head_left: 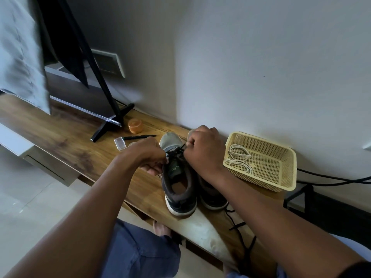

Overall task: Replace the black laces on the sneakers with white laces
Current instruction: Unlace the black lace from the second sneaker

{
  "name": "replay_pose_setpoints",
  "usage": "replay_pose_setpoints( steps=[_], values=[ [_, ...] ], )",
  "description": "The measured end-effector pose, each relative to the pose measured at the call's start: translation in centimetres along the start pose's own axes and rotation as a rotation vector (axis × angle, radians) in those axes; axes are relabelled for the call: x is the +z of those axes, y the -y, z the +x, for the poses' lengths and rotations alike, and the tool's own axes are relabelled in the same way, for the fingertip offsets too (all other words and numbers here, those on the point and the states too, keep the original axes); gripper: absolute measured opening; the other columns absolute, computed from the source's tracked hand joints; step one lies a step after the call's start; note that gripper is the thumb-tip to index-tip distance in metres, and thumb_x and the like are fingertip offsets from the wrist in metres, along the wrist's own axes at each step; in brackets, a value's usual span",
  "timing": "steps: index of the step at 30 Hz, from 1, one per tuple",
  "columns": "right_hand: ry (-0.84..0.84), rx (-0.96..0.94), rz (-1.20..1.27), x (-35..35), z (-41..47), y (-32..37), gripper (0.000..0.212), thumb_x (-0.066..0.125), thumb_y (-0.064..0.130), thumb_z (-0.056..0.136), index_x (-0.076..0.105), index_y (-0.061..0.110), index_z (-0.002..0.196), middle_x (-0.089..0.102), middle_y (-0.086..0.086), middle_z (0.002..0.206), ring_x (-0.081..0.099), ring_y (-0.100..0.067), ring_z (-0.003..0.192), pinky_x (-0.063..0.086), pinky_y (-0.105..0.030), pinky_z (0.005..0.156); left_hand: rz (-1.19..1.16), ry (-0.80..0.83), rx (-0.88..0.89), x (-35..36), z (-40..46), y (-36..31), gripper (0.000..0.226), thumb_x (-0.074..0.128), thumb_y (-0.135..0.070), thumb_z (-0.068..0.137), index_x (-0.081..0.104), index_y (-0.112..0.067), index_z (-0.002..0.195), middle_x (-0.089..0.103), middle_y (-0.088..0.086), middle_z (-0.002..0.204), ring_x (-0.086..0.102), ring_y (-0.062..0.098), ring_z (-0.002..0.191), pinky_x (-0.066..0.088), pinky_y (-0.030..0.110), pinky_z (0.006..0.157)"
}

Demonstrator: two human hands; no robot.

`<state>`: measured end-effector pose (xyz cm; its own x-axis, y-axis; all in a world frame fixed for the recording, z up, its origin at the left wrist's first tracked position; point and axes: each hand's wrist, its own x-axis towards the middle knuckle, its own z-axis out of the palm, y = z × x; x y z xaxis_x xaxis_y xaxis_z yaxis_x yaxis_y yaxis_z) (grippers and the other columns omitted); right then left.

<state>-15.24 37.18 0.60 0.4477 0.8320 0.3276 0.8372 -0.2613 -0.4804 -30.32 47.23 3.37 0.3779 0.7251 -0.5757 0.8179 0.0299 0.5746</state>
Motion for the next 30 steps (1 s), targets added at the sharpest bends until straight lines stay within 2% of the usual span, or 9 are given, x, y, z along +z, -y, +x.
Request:
replay_pose_setpoints(
  steps=[5, 8, 10, 12, 15, 18, 21, 27, 30],
  values=[
    [-0.137, 0.147, 0.023, -0.2, 0.4, -0.6, 0.015, 0.053, 0.017, 0.069, 0.047, 0.024, 0.058, 0.061, 0.002, 0.076, 0.057, -0.031, 0.075, 0.036, -0.029, 0.055, 0.005, 0.006, -0.005, 0.0, 0.6, 0.2, 0.011, 0.073, -0.003, 0.09, 0.071, 0.006, 0.097, 0.077, 0.019, 0.073, 0.079, 0.03, 0.071, 0.061, 0.033, 0.057],
    [-0.141, 0.202, -0.017, -0.2, 0.5, -0.8, 0.01, 0.053, 0.018, 0.07, 0.057, 0.022, 0.062, 0.058, 0.002, 0.076, 0.058, -0.033, 0.078, 0.035, -0.031, 0.059, 0.015, 0.016, -0.007, -0.1, 0.8, 0.5, 0.01, 0.072, -0.003, 0.09, 0.071, 0.005, 0.096, 0.077, 0.019, 0.072, 0.079, 0.029, 0.07, 0.062, 0.034, 0.058],
    [-0.127, 0.116, -0.048, 0.0, 0.3, -0.6, 0.017, 0.058, 0.022, 0.074, 0.071, 0.025, 0.084, 0.064, 0.0, 0.093, 0.058, -0.031, 0.09, 0.037, -0.034, 0.069, 0.019, 0.014, -0.007, -0.2, 0.8, 0.7, 0.009, 0.072, -0.003, 0.09, 0.071, 0.004, 0.094, 0.076, 0.018, 0.072, 0.079, 0.029, 0.07, 0.062, 0.033, 0.057],
    [-0.037, -0.046, -0.01, 0.4, -0.1, 0.3, 0.03, 0.059, 0.026, 0.075, 0.074, 0.026, 0.102, 0.063, 0.001, 0.108, 0.054, -0.027, 0.102, 0.041, -0.038, 0.083, 0.017, 0.015, 0.0, -0.3, 0.9, 0.8, 0.008, 0.072, -0.004, 0.09, 0.071, 0.003, 0.094, 0.077, 0.017, 0.071, 0.079, 0.028, 0.07, 0.062, 0.033, 0.057],
    [0.126, -0.329, -0.121, 1.2, -1.3, 1.6, 0.023, 0.057, 0.032, 0.07, 0.073, 0.027, 0.086, 0.062, 0.004, 0.109, 0.049, -0.027, 0.108, 0.04, -0.045, 0.089, 0.025, 0.004, 0.01, -0.5, 0.8, 0.7, 0.006, 0.07, -0.002, 0.09, 0.071, 0.004, 0.092, 0.076, 0.018, 0.07, 0.079, 0.029, 0.07, 0.062, 0.033, 0.058],
    [0.183, -0.454, -0.271, 2.1, -2.1, 1.6, 0.019, 0.057, 0.032, 0.076, 0.073, 0.024, 0.082, 0.061, 0.002, 0.104, 0.049, -0.031, 0.11, 0.037, -0.047, 0.087, 0.029, 0.011, 0.009, -0.5, 0.6, 0.4, 0.009, 0.07, -0.001, 0.087, 0.073, 0.004, 0.095, 0.077, 0.018, 0.073, 0.079, 0.029, 0.072, 0.064, 0.035, 0.061],
    [0.122, -0.405, -0.268, 1.9, -2.0, 1.5, 0.019, 0.057, 0.033, 0.077, 0.073, 0.023, 0.076, 0.061, 0.005, 0.099, 0.049, -0.028, 0.105, 0.035, -0.043, 0.084, 0.013, 0.023, 0.001, -0.5, 0.3, 0.4, 0.011, 0.072, -0.004, 0.09, 0.073, 0.003, 0.1, 0.078, 0.017, 0.076, 0.08, 0.027, 0.072, 0.062, 0.032, 0.058],
    [-0.078, -0.12, -0.067, 0.2, 0.1, 0.3, 0.008, 0.061, 0.021, 0.074, 0.068, 0.02, 0.072, 0.065, 0.006, 0.088, 0.053, -0.024, 0.088, 0.038, -0.036, 0.074, 0.018, 0.015, -0.008, -0.5, 0.4, 0.8, 0.016, 0.07, -0.003, 0.09, 0.07, 0.003, 0.105, 0.078, 0.019, 0.077, 0.08, 0.028, 0.072, 0.061, 0.033, 0.057],
    [-0.031, -0.046, -0.06, -0.5, 1.6, -0.6, 0.007, 0.064, 0.025, 0.077, 0.065, 0.025, 0.071, 0.067, 0.005, 0.086, 0.055, -0.027, 0.09, 0.04, -0.035, 0.073, 0.017, 0.011, -0.011, -0.6, 0.4, 1.3, 0.016, 0.074, -0.007, 0.09, 0.071, 0.002, 0.103, 0.078, 0.019, 0.076, 0.079, 0.028, 0.071, 0.06, 0.032, 0.055]
  ],
)
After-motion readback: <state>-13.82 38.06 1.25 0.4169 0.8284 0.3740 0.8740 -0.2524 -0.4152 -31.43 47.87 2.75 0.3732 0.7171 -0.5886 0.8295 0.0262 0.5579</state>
